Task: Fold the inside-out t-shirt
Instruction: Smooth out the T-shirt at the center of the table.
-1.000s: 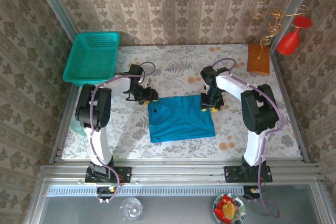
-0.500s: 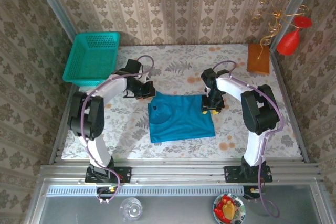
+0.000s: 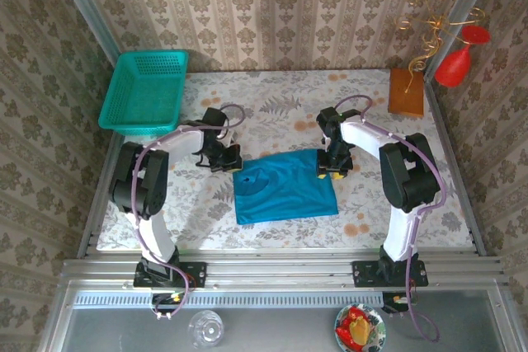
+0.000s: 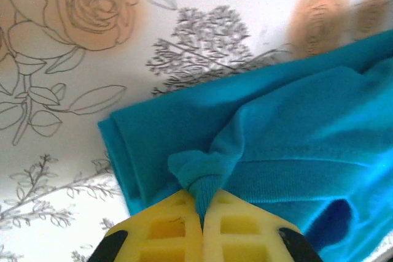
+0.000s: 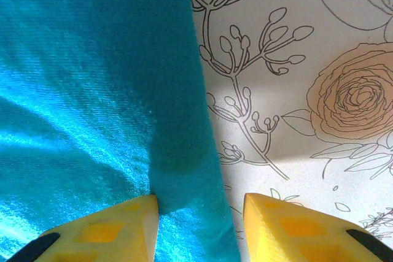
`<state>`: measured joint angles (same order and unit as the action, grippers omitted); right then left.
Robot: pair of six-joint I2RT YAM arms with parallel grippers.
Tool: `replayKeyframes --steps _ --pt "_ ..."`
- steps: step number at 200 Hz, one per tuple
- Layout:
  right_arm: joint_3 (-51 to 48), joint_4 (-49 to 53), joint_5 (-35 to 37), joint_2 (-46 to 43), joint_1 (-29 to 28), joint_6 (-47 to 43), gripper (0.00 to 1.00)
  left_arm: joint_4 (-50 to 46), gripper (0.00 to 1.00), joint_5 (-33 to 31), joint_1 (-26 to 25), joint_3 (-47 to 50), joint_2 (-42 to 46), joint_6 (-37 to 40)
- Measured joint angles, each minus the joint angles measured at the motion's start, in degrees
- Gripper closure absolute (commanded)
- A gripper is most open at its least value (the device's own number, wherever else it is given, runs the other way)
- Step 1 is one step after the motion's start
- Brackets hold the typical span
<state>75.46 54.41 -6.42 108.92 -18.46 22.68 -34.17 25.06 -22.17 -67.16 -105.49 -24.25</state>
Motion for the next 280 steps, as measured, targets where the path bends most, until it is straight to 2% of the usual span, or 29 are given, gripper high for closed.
replayKeyframes --steps 49,73,101,132,159,204,258,280 --pt "-1.01 0.57 -0.04 -6.29 -1.16 0.24 0.60 -1.62 0.93 -0.87 0.52 -3.23 -3.91 1.18" --pt "-1.53 1.66 0.00 -10.71 -4.98 0.72 0.64 -1.81 0.93 -0.85 0.52 -3.41 -4.07 1.51" --pt "-1.44 1.46 -0.04 -12.15 -16.37 1.27 0.66 -1.79 0.93 -0.81 0.52 -3.41 -4.07 1.62" --pt "2.23 0.61 -0.15 -7.69 -30.64 -0.04 0.67 -1.73 0.93 -0.42 0.63 -3.41 -4.17 1.60" --pt "8.31 -1.95 -0.28 -0.48 -37.27 -0.98 0.68 -1.55 0.93 0.31 0.87 -3.41 -4.31 1.60" --pt "16.90 -3.78 -0.52 9.70 -41.07 -1.55 0.66 -1.38 0.93 0.70 0.90 -3.41 -4.35 1.62" --pt "22.21 -3.91 -0.94 16.09 -42.45 -1.55 0.62 -1.36 0.93 1.07 1.03 -3.41 -4.42 1.62" --pt "22.60 -3.43 -0.72 16.72 -42.62 -1.18 0.79 -1.36 0.93 1.31 1.27 -3.41 -4.42 1.64"
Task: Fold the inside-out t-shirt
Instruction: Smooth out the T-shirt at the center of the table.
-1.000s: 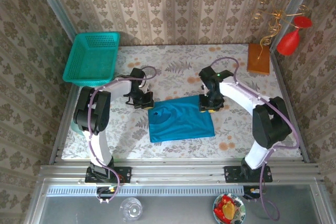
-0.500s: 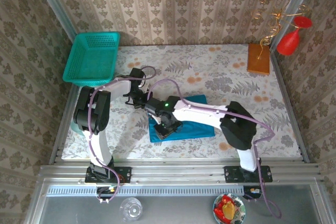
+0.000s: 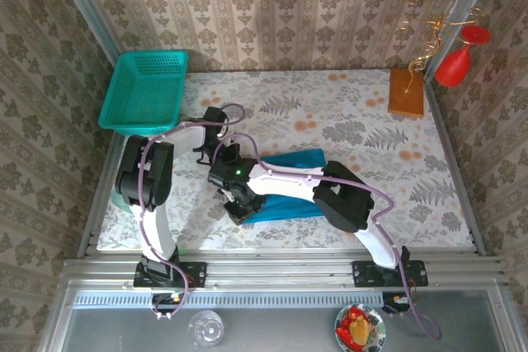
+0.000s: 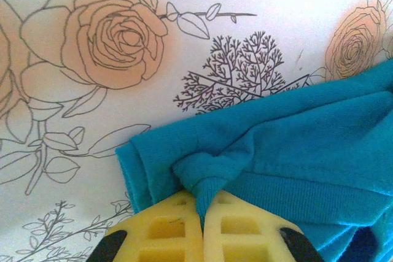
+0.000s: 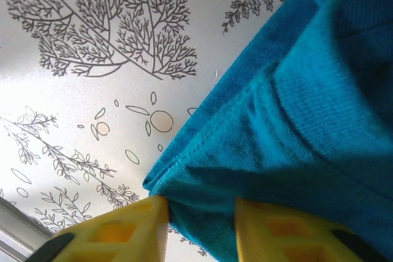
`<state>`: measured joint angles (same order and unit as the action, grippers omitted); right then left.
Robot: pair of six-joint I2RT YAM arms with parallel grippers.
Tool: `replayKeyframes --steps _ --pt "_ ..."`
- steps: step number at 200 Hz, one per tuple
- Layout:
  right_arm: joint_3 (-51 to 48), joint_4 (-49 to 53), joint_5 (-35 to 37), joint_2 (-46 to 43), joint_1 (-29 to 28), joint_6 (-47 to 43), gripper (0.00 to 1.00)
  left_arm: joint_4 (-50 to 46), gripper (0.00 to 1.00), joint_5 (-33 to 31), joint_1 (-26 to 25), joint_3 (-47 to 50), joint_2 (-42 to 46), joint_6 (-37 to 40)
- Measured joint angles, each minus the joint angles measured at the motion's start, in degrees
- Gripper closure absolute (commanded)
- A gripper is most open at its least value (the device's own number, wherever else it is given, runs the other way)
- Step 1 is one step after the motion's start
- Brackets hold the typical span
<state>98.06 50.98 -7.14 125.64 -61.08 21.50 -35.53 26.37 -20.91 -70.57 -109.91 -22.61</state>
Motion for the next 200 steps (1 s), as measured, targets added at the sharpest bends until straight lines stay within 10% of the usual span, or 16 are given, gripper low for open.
replayKeyframes --steps 30,115,200 --pt "0.59 0.68 0.52 0.07 -0.11 0.37 1.00 0.02 0.93 0.00 0.00 0.02 0.00 0.02" --pt "-0.07 -0.94 -3.37 -6.62 -0.48 2.93 1.00 0.70 0.93 -0.02 0.00 0.07 0.00 0.00" --pt "-1.92 -3.48 -4.66 -4.48 0.79 4.07 0.66 -0.85 0.65 -1.53 0.00 -0.28 3.15 0.37"
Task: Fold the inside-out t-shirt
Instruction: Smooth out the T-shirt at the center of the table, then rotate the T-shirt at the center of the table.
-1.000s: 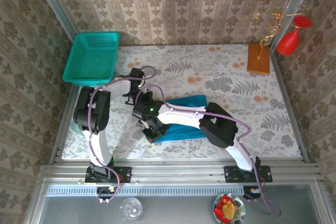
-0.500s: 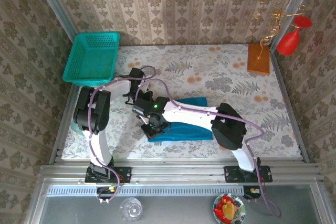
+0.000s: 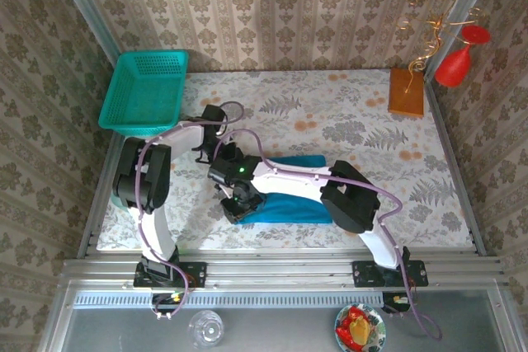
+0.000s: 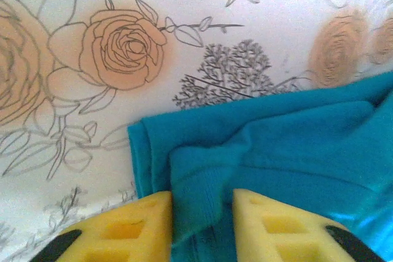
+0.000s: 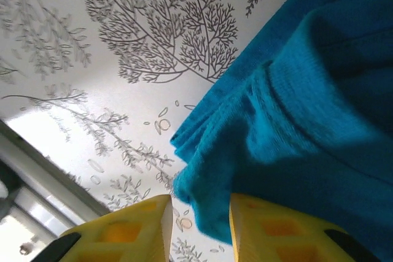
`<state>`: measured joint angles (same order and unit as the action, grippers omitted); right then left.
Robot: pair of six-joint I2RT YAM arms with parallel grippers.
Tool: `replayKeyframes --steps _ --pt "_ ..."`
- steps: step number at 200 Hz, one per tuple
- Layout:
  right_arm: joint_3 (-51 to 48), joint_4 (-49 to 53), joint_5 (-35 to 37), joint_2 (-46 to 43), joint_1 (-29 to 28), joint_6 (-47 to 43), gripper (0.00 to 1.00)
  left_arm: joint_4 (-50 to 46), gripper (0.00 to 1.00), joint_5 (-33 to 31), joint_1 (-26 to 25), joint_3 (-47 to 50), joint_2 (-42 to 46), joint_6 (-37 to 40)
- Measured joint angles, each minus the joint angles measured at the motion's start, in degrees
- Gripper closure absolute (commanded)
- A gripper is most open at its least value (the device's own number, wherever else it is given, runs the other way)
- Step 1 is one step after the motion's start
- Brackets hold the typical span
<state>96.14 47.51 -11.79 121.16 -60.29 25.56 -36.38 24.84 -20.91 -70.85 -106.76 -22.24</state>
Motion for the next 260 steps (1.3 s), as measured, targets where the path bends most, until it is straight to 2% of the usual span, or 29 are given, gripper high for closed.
replayKeyframes --steps 34,71,86,113,143,168,219,237,260 --pt "-5.73 -1.27 -1.66 -9.46 4.00 -0.52 0.65 -2.56 0.61 -0.52 0.00 -1.99 9.51 -0.24" --pt "-11.45 -1.99 -3.74 -15.87 15.96 -2.84 0.65 -3.76 0.76 0.35 -1.09 -1.86 20.44 -2.12" --pt "-13.22 -2.08 -3.96 -15.58 21.31 -4.31 0.67 -3.63 0.82 0.46 -3.91 0.42 23.37 -3.82" --pt "-13.81 -1.09 -4.13 -13.29 29.83 -6.84 0.69 -2.05 0.89 0.52 -12.55 8.52 26.34 -8.15" --pt "-12.52 0.11 -5.35 -9.66 35.80 -9.20 0.71 2.40 0.92 0.15 -19.98 18.84 26.56 -14.16" --pt "-11.87 0.48 -6.60 -6.86 39.10 -10.43 0.72 6.95 0.92 -0.26 -23.74 24.90 24.81 -18.82" --pt "-13.81 0.44 -7.10 -4.76 43.69 -10.62 0.73 12.04 0.92 -1.92 -22.27 27.71 18.45 -21.07" --pt "-17.53 -0.02 -7.32 -5.86 44.59 -10.62 0.73 11.82 0.92 -1.75 -20.17 26.43 17.09 -19.93" --pt "-24.79 -0.94 -7.76 -11.45 44.61 -10.36 0.74 11.45 0.92 -1.77 -15.65 24.33 15.13 -17.03"
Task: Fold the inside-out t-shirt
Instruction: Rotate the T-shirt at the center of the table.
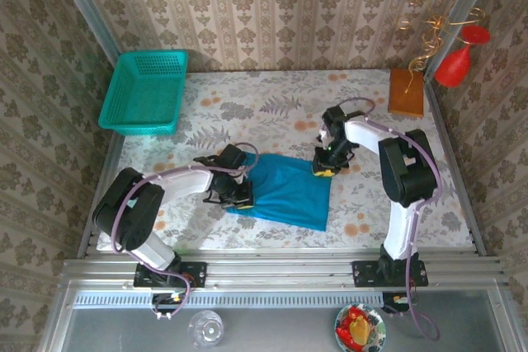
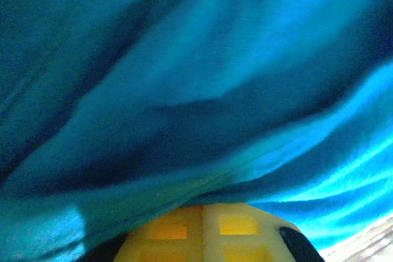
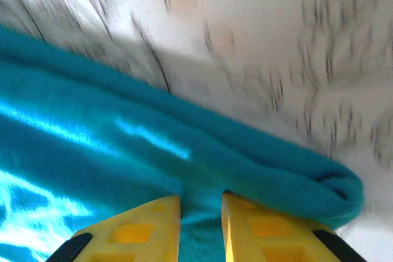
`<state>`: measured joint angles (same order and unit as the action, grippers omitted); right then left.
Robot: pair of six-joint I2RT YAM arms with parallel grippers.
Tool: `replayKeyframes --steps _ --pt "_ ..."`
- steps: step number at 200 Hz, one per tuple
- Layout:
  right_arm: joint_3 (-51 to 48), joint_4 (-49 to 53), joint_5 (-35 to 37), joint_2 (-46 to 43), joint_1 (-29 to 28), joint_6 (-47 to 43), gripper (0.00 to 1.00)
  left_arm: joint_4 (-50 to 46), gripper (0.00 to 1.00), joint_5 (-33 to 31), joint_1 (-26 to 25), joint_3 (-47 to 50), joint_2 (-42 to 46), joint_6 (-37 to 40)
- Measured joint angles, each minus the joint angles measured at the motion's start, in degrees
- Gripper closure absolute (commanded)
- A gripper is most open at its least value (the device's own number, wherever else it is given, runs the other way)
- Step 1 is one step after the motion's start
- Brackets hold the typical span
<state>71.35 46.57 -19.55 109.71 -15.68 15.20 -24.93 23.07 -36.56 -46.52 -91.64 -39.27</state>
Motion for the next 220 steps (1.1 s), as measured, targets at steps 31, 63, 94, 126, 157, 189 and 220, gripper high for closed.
replayKeyframes --steps 31,63,94,126,157,189,220 --pt "-11.85 -1.31 -1.29 -7.89 -1.64 2.05 0.74 -2.49 0.92 0.02 5.68 -5.49 -4.28 5.01" --pt "-21.92 -4.22 -3.04 -15.89 -9.16 7.80 0.73 -5.16 0.92 0.66 9.05 -14.82 -11.98 10.60" --pt "-24.22 -8.66 -4.28 -17.62 -22.93 16.65 0.73 -7.23 0.90 1.46 9.55 -23.52 -18.53 14.95" --pt "-21.51 -12.17 -4.96 -15.89 -33.57 24.20 0.71 -8.24 0.88 2.78 9.53 -28.39 -21.97 17.33" --pt "-14.73 -10.54 -4.79 -15.37 -33.64 25.51 0.69 -8.90 0.84 2.84 9.25 -30.05 -22.10 18.78" --pt "-9.64 -7.85 -3.23 -17.03 -23.69 22.80 0.68 -10.47 0.83 2.25 8.48 -30.23 -18.80 19.45" --pt "-5.20 -5.44 -1.42 -16.20 -11.78 18.91 0.68 -12.63 0.84 1.29 6.29 -30.99 -12.81 19.63"
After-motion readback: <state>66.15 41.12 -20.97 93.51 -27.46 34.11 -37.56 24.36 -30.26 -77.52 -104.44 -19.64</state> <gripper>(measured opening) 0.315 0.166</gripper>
